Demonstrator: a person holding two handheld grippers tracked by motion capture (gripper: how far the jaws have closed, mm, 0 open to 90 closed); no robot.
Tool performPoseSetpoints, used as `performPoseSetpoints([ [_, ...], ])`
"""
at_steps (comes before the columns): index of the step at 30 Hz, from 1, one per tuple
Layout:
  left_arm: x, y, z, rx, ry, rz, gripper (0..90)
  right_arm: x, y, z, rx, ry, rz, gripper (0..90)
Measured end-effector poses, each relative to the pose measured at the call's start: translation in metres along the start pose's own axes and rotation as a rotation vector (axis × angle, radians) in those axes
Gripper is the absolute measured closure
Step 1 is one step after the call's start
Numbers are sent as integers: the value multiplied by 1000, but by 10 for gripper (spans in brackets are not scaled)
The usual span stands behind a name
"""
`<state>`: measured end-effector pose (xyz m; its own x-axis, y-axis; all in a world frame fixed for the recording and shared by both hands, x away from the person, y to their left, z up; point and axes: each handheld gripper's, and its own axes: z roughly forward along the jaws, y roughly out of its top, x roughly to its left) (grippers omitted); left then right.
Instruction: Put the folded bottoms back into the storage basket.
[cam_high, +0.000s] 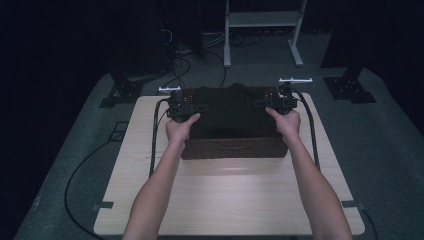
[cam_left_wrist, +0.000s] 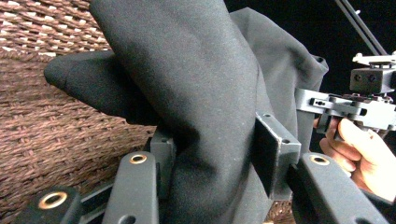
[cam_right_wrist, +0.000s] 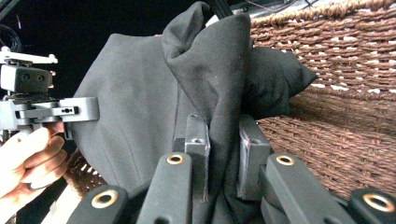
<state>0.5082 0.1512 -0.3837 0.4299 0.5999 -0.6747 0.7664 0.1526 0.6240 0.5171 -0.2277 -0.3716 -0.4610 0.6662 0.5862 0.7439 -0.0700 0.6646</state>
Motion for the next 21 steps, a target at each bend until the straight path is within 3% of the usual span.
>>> performPoseSetpoints([
  [21,7,-2,7,50,53,-21,558,-8,-6,15,43,-29,29,772],
])
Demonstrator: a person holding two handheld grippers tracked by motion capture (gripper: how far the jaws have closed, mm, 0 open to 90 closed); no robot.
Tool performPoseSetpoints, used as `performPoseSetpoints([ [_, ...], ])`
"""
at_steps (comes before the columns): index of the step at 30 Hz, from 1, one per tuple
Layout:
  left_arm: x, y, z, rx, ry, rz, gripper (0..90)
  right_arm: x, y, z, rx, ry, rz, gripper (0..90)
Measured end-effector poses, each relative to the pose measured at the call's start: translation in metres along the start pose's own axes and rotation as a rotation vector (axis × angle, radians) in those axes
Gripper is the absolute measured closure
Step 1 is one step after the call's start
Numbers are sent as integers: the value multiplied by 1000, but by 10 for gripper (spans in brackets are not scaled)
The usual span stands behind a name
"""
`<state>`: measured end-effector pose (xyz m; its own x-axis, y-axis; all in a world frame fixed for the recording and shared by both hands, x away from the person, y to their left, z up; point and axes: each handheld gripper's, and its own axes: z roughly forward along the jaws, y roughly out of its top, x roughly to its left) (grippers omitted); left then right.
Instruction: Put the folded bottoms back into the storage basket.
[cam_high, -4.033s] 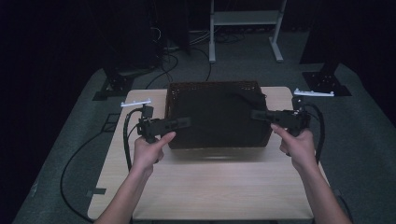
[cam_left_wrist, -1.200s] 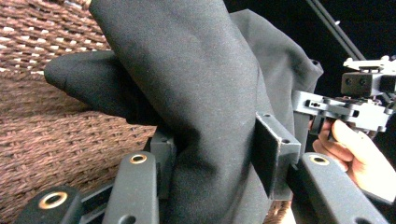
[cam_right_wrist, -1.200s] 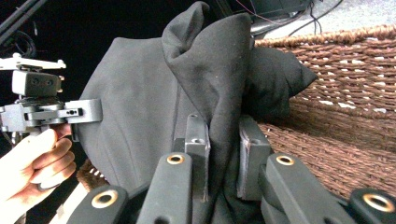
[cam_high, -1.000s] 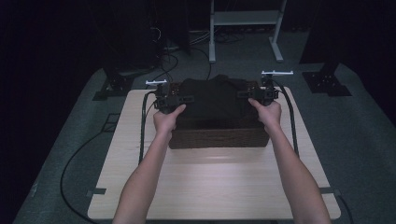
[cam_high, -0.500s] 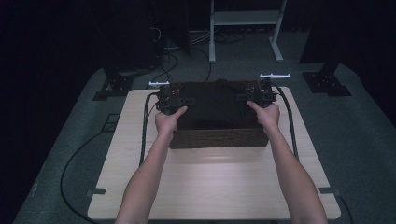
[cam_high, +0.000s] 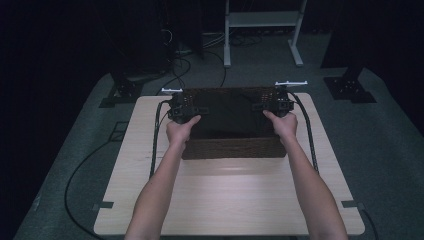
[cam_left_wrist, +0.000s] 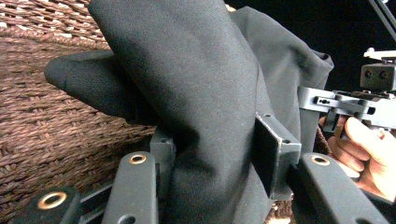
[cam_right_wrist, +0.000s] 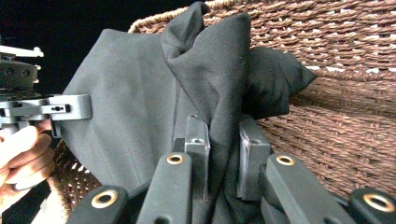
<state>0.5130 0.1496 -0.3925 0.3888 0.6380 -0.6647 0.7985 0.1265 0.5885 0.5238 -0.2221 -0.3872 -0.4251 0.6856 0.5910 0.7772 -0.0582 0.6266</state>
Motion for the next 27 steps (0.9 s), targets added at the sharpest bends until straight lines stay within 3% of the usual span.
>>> performPoseSetpoints([
  [27,-1,0,6,40,92,-18,546,-2,-1,7,43,-34,9,770],
])
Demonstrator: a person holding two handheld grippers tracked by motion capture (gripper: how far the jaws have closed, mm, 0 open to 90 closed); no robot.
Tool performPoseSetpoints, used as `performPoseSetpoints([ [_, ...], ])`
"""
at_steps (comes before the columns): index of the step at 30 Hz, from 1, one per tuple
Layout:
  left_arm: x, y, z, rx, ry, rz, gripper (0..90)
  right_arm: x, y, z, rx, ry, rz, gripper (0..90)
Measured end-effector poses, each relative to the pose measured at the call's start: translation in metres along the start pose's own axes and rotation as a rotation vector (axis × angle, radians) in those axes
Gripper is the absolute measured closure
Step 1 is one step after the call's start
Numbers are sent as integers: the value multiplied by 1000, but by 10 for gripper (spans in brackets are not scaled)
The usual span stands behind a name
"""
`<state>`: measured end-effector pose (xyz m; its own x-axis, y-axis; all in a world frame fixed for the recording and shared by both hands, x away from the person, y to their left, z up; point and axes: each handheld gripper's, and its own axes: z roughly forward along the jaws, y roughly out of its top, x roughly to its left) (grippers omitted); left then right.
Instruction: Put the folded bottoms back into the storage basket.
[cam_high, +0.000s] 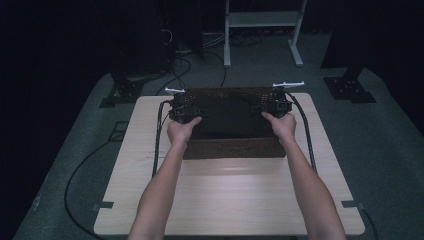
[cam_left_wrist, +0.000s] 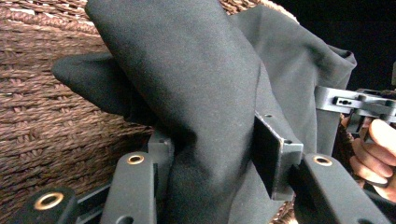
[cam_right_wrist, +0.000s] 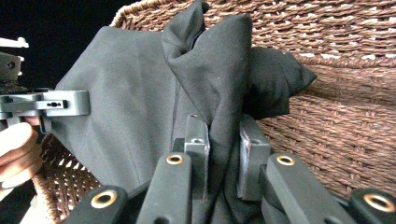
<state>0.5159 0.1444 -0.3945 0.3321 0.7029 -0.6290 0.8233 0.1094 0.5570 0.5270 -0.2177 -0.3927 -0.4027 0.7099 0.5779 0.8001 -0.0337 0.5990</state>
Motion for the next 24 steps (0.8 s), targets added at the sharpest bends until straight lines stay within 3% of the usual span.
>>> performPoseSetpoints([
  [15,-6,-1,3,0,90,29,533,0,0,4,35,-31,0,759],
  [18,-5,-2,0,-35,103,43,609,-1,0,5,29,-46,8,744],
  [24,-5,-2,-2,-58,109,43,564,-1,0,0,2,-57,20,725],
])
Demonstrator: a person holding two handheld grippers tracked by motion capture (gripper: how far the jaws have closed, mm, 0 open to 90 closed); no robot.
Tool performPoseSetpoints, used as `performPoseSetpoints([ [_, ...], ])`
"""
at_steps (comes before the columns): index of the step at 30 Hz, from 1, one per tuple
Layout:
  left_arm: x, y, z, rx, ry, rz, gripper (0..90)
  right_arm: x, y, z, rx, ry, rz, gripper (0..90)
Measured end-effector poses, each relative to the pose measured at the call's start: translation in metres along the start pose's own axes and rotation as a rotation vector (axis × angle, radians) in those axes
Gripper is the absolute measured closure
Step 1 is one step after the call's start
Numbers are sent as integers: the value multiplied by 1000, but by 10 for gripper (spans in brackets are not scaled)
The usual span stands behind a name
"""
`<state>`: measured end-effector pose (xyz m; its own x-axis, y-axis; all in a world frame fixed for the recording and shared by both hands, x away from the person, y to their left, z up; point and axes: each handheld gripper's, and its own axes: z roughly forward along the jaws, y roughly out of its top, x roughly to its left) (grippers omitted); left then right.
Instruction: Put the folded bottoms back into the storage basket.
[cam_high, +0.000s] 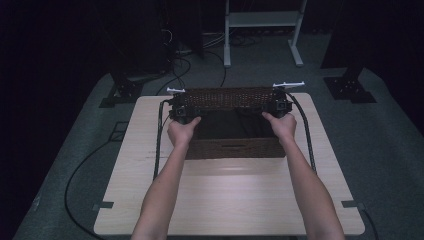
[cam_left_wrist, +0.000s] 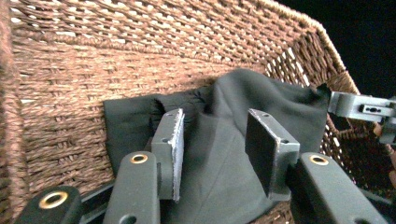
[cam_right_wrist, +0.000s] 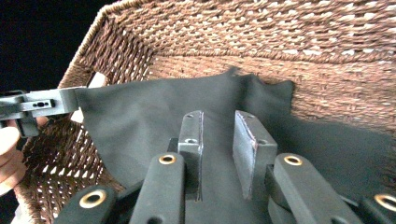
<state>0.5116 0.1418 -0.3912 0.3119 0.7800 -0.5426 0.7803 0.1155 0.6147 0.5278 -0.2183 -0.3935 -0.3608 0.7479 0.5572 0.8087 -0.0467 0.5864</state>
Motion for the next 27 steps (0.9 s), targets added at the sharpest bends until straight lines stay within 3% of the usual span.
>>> performPoseSetpoints([
  [7,1,0,-3,-33,-14,-15,548,-5,0,-8,-17,-25,6,720],
  [9,1,-1,-6,-76,-12,-24,540,-7,0,-11,-30,-29,11,717],
  [20,4,-2,-10,-103,-62,-40,505,-5,-5,-18,-30,-17,-5,654],
  [27,-2,-5,-15,-102,-101,-19,499,-3,-7,-26,-49,14,-20,623],
])
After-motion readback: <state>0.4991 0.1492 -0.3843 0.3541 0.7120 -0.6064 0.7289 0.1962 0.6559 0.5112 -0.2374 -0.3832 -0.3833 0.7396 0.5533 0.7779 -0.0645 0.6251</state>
